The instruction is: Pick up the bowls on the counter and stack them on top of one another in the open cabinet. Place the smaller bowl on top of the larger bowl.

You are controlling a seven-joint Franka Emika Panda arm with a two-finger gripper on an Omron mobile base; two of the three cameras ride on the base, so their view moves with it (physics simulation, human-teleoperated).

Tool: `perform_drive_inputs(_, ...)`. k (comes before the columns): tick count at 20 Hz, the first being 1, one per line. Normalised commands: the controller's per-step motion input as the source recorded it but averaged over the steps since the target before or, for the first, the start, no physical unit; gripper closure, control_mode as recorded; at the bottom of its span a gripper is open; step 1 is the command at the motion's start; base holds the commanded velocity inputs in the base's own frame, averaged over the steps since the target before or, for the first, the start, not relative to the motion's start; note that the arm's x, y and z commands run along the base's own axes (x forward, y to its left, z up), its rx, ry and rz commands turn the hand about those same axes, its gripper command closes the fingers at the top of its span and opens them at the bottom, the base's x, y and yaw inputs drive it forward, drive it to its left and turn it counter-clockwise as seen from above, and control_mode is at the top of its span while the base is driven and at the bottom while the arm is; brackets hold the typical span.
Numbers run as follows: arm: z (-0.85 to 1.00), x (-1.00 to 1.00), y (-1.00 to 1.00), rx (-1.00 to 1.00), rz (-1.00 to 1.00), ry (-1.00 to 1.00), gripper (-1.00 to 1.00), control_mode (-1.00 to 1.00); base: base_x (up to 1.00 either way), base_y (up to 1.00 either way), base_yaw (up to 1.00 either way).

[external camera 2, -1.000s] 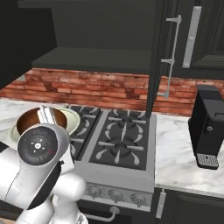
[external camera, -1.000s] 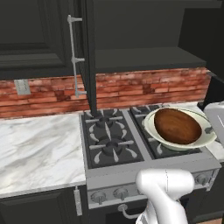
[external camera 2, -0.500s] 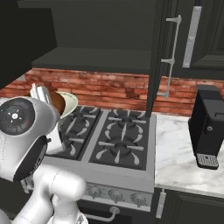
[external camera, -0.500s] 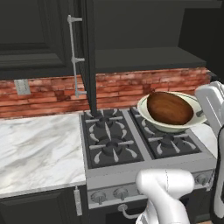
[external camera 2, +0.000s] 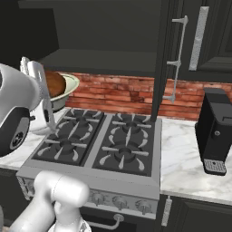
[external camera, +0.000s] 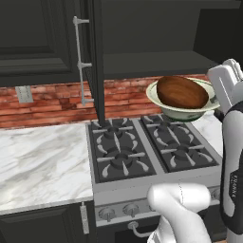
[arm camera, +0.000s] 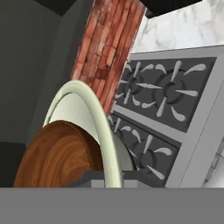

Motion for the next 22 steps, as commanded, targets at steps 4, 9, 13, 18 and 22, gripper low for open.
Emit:
perform_drive_inputs(4,0.61,0.02,0.00,0.01,-0.07,0.00,1.00,-1.00,0.00,0.00,0.00)
perform_drive_inputs(9,0.55,0.06,0.00,0.02,-0.06,0.00,1.00,-1.00,0.00,0.00,0.00)
perform_drive_inputs(13,0.33,0.01,-0.01,0.05,-0.02,-0.02,1.00,-1.00,0.00,0.00,0.00)
perform_drive_inputs(18,0.02,0.00,-0.01,0.03,0.00,-0.03,1.00,-1.00,0.00,0.00,0.00)
perform_drive_inputs(22,-0.20,0.05,0.00,0.00,0.00,-0.02,1.00,-1.00,0.00,0.00,0.00)
